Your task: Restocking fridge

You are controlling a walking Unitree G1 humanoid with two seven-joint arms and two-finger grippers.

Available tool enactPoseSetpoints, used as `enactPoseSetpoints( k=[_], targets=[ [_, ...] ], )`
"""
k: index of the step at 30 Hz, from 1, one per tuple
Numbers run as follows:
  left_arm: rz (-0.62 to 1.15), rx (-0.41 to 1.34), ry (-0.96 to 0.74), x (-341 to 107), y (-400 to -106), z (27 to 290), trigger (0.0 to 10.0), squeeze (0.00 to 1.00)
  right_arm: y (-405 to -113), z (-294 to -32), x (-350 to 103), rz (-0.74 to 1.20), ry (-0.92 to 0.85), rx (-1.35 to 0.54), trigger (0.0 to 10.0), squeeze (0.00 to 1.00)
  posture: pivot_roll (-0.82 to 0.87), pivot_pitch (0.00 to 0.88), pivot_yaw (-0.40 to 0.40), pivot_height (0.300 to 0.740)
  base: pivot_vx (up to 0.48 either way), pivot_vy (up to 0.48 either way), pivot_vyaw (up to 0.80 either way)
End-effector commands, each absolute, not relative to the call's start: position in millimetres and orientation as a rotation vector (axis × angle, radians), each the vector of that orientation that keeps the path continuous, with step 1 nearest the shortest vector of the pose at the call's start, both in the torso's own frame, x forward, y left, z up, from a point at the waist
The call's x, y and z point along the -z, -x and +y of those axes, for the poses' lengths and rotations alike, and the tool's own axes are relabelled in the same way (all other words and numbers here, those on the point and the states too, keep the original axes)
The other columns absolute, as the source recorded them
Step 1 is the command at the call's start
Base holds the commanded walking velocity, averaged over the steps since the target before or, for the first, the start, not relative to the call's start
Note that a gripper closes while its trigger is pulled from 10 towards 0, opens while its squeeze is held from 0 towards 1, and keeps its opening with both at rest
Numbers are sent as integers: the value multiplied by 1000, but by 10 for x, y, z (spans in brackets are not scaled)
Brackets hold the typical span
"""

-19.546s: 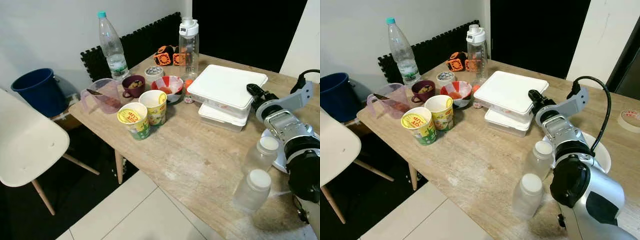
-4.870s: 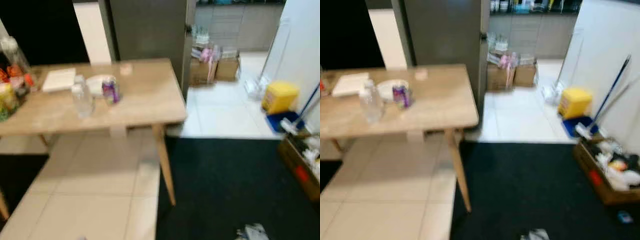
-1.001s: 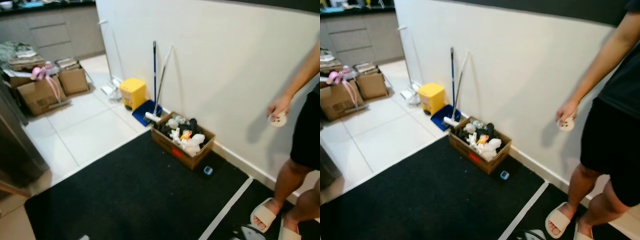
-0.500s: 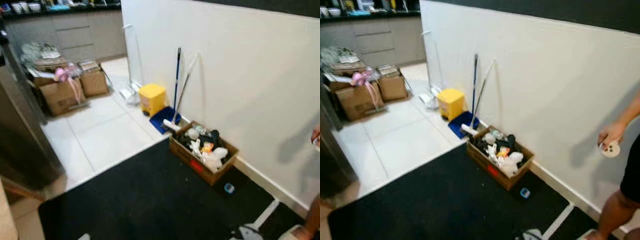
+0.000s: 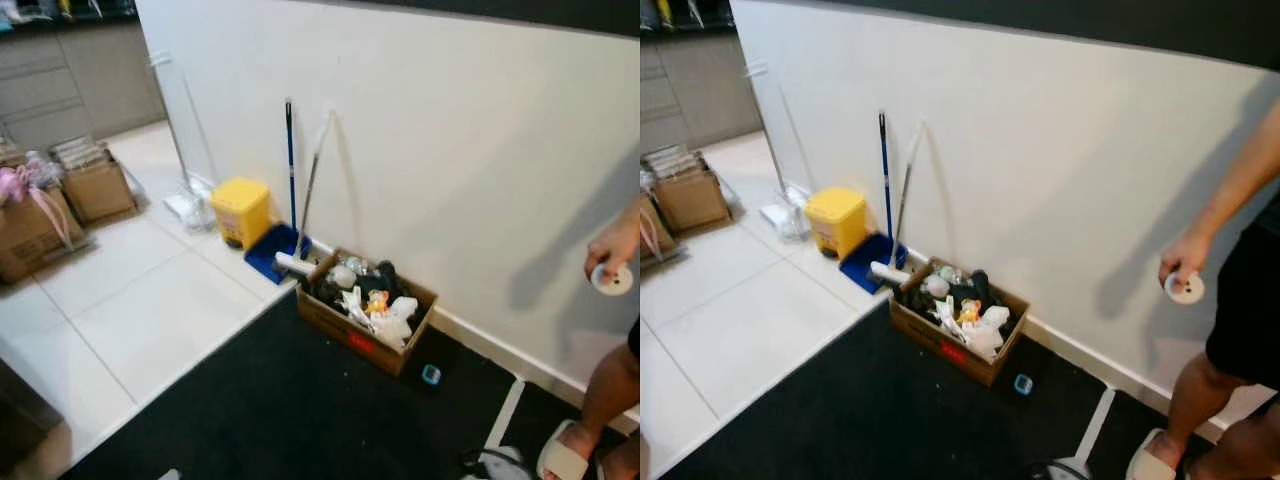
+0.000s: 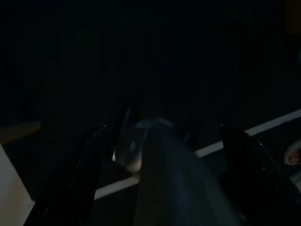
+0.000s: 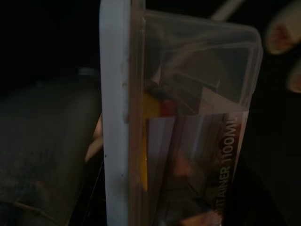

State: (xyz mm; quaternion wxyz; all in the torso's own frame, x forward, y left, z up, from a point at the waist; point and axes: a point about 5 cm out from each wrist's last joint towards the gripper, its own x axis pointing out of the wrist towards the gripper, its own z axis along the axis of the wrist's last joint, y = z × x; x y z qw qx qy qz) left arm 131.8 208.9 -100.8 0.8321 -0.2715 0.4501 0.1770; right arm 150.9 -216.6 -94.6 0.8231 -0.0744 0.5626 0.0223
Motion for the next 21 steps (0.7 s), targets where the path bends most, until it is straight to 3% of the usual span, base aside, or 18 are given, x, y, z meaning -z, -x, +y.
enactPoseSetpoints(
  k=[1, 21],
  targets=[
    [966, -371, 565, 1015, -1296, 2092, 10000, 0, -1559, -2256, 908, 1175, 197, -36, 10000, 0, -62, 0, 20, 740, 296, 0, 0],
    [973, -370, 570, 1023, -1281, 2077, 10000, 0, -1568, -2222, 911, 1170, 204, -56, 10000, 0, -66, 0, 19, 740, 299, 0, 0]
  ],
)
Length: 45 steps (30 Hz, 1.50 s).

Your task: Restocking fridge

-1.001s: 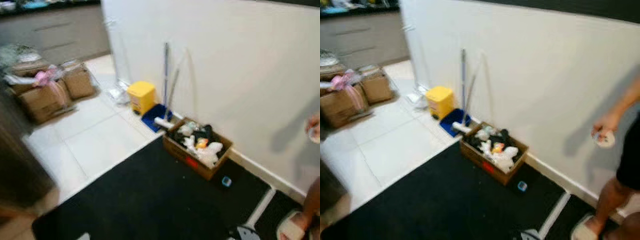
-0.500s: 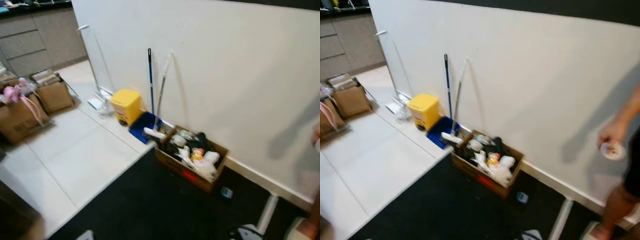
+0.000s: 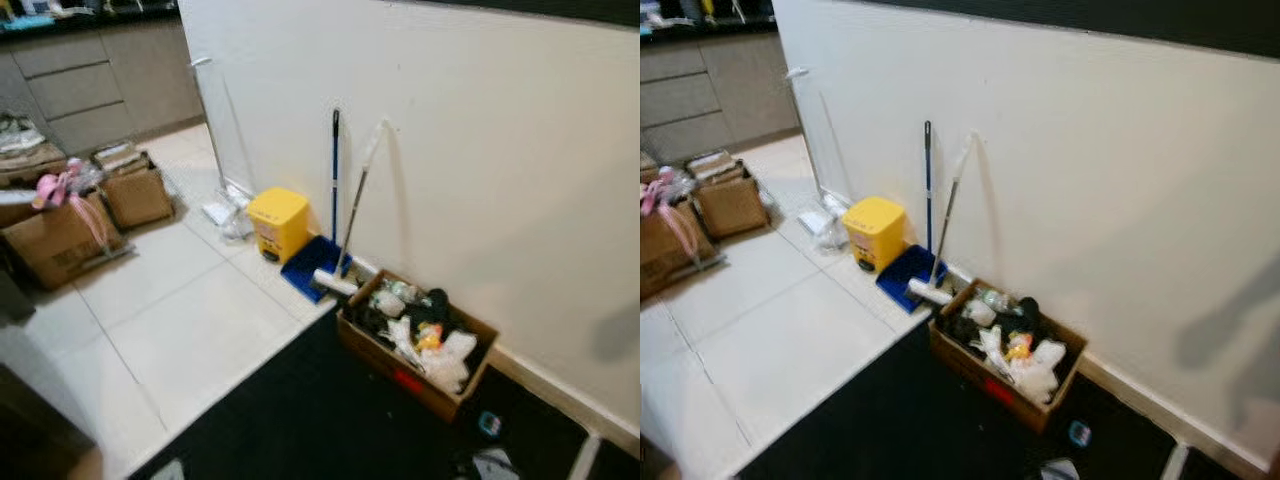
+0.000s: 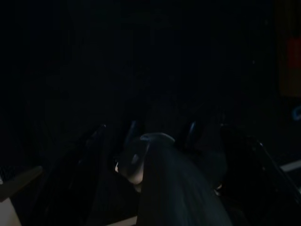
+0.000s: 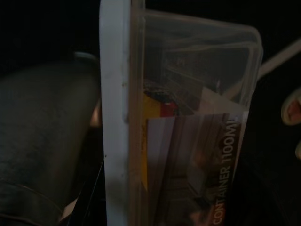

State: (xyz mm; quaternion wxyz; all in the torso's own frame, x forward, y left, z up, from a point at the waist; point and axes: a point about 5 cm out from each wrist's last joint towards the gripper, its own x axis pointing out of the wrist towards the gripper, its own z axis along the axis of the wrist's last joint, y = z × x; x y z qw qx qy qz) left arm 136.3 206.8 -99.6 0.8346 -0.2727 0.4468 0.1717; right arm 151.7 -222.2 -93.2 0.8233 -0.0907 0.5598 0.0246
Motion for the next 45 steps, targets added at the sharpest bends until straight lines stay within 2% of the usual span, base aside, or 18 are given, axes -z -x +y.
enactPoseSetpoints(
  k=[1, 27, 36, 39, 40, 45],
  targets=[
    [973, -369, 570, 1023, -1281, 2077, 10000, 0, -1568, -2222, 911, 1170, 206, -56, 10000, 0, -66, 0, 19, 740, 300, 0, 0],
    [972, -370, 573, 1028, -1264, 2077, 10000, 0, -1569, -2207, 917, 1142, 285, 2, 10000, 0, -53, 0, 13, 740, 299, 0, 0],
    [971, -370, 534, 1006, -1215, 2246, 10000, 0, -1587, -2290, 887, 1117, 376, -46, 10000, 0, -103, 0, 29, 740, 300, 0, 0],
    [981, -360, 503, 1002, -1207, 2279, 10000, 0, -1596, -2395, 857, 1112, 385, -28, 10000, 0, -87, 0, 8, 740, 307, 0, 0],
    [971, -375, 529, 1008, -1193, 2268, 10000, 0, -1505, -2477, 872, 1140, 371, 10, 10000, 0, -80, 0, 5, 740, 304, 0, 0],
    [1003, -334, 505, 1029, -1139, 2234, 10000, 0, -1427, -2517, 890, 1163, 321, 46, 10000, 0, -101, 0, 5, 740, 307, 0, 0]
  ],
)
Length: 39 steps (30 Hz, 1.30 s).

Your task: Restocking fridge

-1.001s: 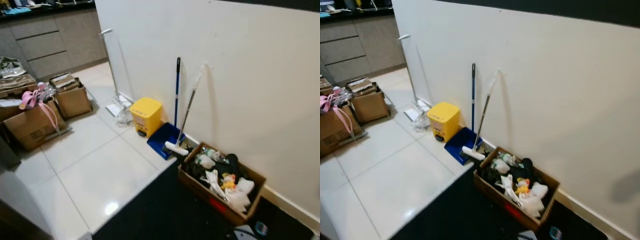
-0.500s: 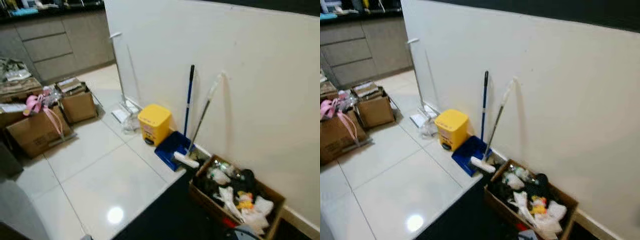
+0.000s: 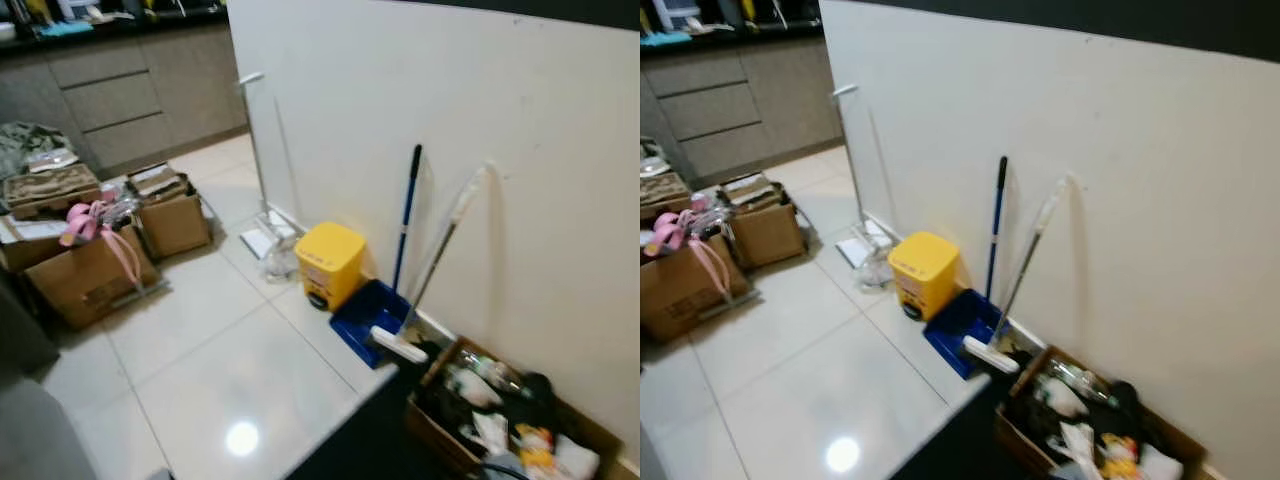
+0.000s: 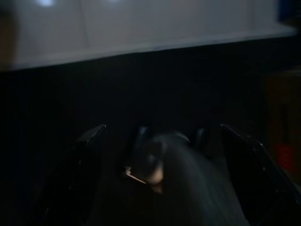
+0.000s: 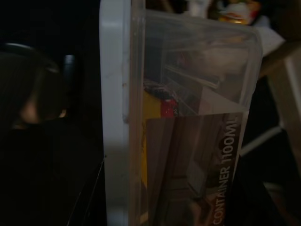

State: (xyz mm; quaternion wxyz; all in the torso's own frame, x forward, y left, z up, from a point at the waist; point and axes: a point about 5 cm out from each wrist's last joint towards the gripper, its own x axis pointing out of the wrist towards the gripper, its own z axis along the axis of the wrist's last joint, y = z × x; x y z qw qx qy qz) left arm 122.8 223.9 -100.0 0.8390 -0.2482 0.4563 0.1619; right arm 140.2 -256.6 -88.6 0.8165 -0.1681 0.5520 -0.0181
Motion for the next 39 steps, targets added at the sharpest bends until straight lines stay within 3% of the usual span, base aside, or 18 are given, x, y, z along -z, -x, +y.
enactPoseSetpoints(
  k=[1, 14, 23, 32, 39],
  targets=[
    [1003, -334, 505, 1029, -1139, 2234, 10000, 0, -1427, -2517, 890, 1163, 321, 46, 10000, 0, -101, 0, 5, 740, 311, 0, 0],
    [1006, -356, 543, 1056, -1084, 2176, 10000, 0, -1497, -2424, 885, 1134, 300, -38, 10000, 0, -114, 0, 6, 740, 313, 0, 0],
    [965, -360, 565, 1027, -1214, 2135, 10000, 0, -1440, -2528, 873, 1147, 289, -52, 10000, 0, -75, 0, -13, 740, 312, 0, 0],
    [941, -358, 565, 1011, -1242, 2158, 10000, 0, -1439, -2404, 901, 1154, 286, -160, 10000, 0, -65, 0, -23, 740, 0, 0, 0],
    [978, -336, 580, 1066, -1119, 2041, 10000, 0, -1551, -2475, 835, 1139, 287, -177, 10000, 0, -88, 0, -20, 740, 0, 0, 771]
  ],
)
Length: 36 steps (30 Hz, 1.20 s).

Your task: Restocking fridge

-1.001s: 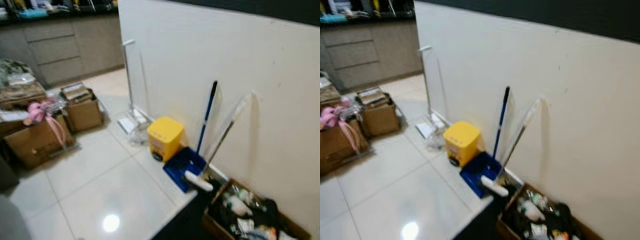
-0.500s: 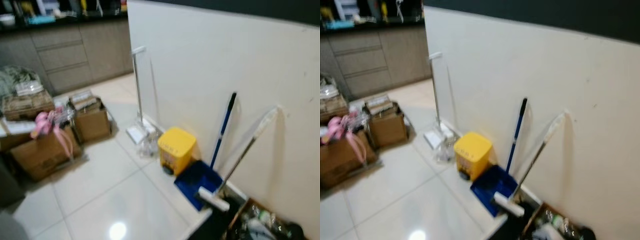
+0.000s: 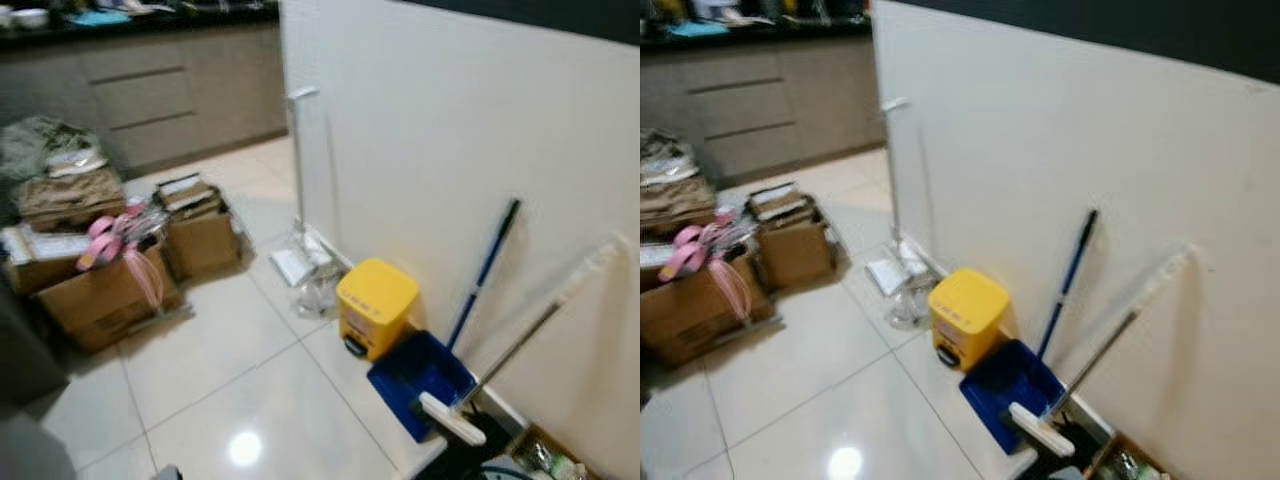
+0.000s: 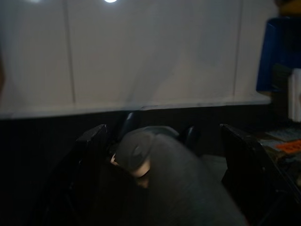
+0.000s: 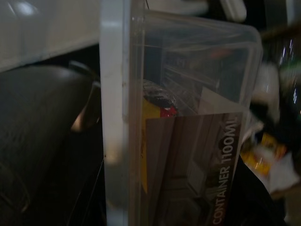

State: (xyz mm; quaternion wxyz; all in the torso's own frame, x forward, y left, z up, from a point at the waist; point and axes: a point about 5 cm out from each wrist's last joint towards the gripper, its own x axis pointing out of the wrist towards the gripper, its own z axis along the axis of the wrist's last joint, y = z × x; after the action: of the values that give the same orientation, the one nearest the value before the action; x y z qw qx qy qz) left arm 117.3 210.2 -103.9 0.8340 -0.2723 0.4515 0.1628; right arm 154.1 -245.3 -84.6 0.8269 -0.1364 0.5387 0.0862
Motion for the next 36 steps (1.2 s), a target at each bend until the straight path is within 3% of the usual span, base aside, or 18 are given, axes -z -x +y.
enactPoseSetpoints(
  k=[1, 36],
  targets=[
    [979, -336, 580, 1067, -1116, 2039, 10000, 0, -1543, -2480, 836, 1141, 289, -180, 10000, 0, -88, 0, -20, 740, 0, 0, 775],
    [965, -180, 561, 1046, -1187, 1925, 10000, 0, -1469, -2438, 871, 1160, 230, -201, 10000, 0, -88, 0, -11, 740, 0, 0, 742]
  ],
)
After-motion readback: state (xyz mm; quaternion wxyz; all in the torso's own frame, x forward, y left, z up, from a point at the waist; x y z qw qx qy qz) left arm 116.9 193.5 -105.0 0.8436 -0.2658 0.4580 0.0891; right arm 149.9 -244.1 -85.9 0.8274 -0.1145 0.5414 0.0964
